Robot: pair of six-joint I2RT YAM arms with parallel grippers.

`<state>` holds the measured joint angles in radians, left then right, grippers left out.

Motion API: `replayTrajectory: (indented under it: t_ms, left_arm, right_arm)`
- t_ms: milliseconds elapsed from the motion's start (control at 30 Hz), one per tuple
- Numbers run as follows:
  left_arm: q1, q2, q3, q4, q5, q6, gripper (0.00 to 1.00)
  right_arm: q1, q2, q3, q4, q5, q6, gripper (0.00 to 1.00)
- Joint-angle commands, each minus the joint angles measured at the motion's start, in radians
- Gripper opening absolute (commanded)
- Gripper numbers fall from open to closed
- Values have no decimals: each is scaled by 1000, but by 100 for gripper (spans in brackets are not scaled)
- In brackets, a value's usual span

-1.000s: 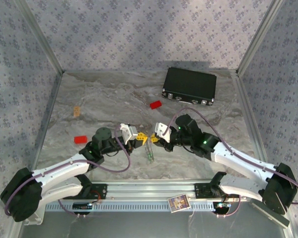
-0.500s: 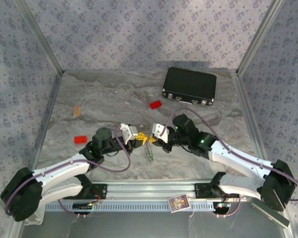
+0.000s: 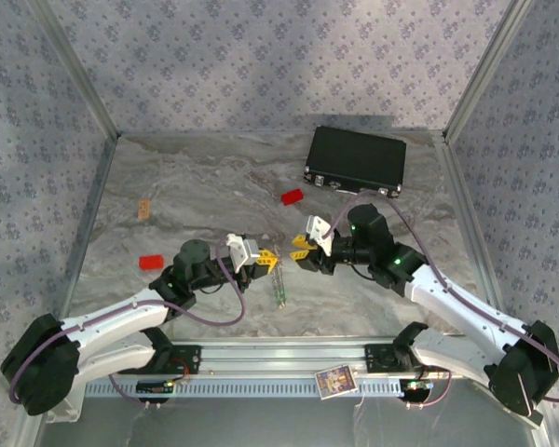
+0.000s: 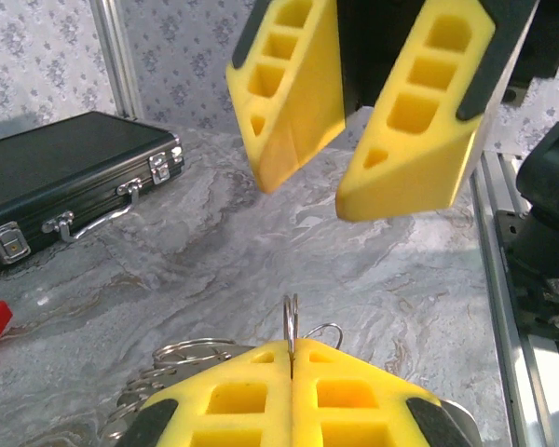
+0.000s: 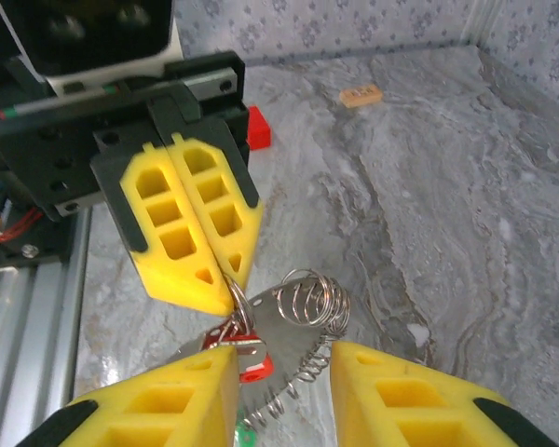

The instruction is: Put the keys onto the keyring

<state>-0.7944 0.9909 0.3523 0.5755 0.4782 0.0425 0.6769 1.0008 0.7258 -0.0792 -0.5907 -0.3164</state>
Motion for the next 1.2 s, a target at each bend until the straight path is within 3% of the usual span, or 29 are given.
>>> replayTrajectory:
  t_ms: [0,267,633,1167]
  left_arm:
    - [-8,-25,10,16,71,50,0]
    - [-7,-49,10,-8,116,86,0]
    - [-7,-40,20,10,171,77,0]
    - [-9,-38,20,30,184,62,0]
  right_arm:
    - [-16,-15,-33,40,-94,55,32]
    - [-57,-48,-107,184,-162,162,37]
    - [-10,37,-89,238,-221,200,39]
    - [7,97,-76,209,-308,186,31]
